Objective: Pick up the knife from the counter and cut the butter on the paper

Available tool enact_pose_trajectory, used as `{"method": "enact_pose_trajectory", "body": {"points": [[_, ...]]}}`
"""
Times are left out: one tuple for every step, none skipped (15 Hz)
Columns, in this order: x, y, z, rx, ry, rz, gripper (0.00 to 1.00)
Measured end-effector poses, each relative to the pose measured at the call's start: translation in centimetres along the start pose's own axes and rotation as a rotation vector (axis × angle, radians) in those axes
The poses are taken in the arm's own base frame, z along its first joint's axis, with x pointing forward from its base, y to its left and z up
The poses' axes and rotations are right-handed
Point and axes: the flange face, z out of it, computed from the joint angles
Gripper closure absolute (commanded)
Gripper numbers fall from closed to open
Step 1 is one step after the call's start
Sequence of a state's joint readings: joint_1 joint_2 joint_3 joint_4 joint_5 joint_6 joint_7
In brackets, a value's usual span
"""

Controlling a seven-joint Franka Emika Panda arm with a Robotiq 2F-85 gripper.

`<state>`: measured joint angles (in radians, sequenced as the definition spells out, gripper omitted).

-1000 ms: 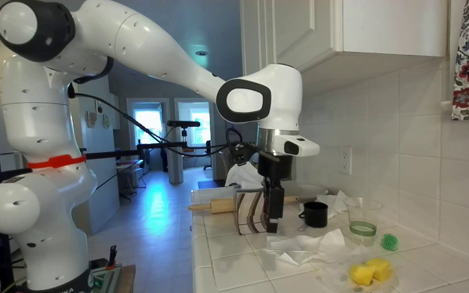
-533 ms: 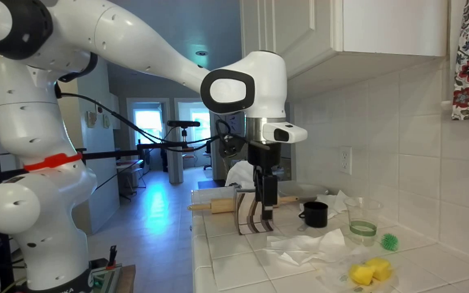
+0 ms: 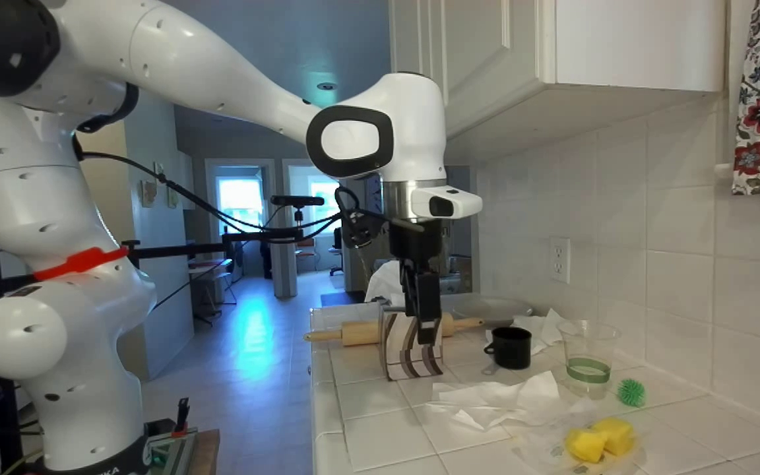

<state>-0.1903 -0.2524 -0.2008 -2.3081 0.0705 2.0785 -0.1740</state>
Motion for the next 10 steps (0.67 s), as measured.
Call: {"method": "enact_pose_trajectory", "body": {"points": [[-0.13,-0.12,-0.07,0.0,0.005,-0.004,0.0],[-0.3,-0.22,-0.09,0.001,0.008,-0.009,0.0],[-0.43,-0.29,-0.14,0.002,0.01,-0.012,0.0],[-0.5,-0.31,-0.21,0.002,0.014,-0.014,0.0],[-0.55,-0.28,-0.27,0.002,0.018,-0.014,0.0],[-0.55,-0.27,-0.28,0.002,0.019,-0.014,0.0],[-0.55,-0.27,-0.27,0.002,0.018,-0.014,0.0],[-0.55,-0.28,-0.27,0.002,0.018,-0.014,0.0],[-0.55,-0.28,-0.27,0.002,0.018,-0.014,0.0],[-0.55,-0.28,-0.27,0.002,0.018,-0.014,0.0]]}}
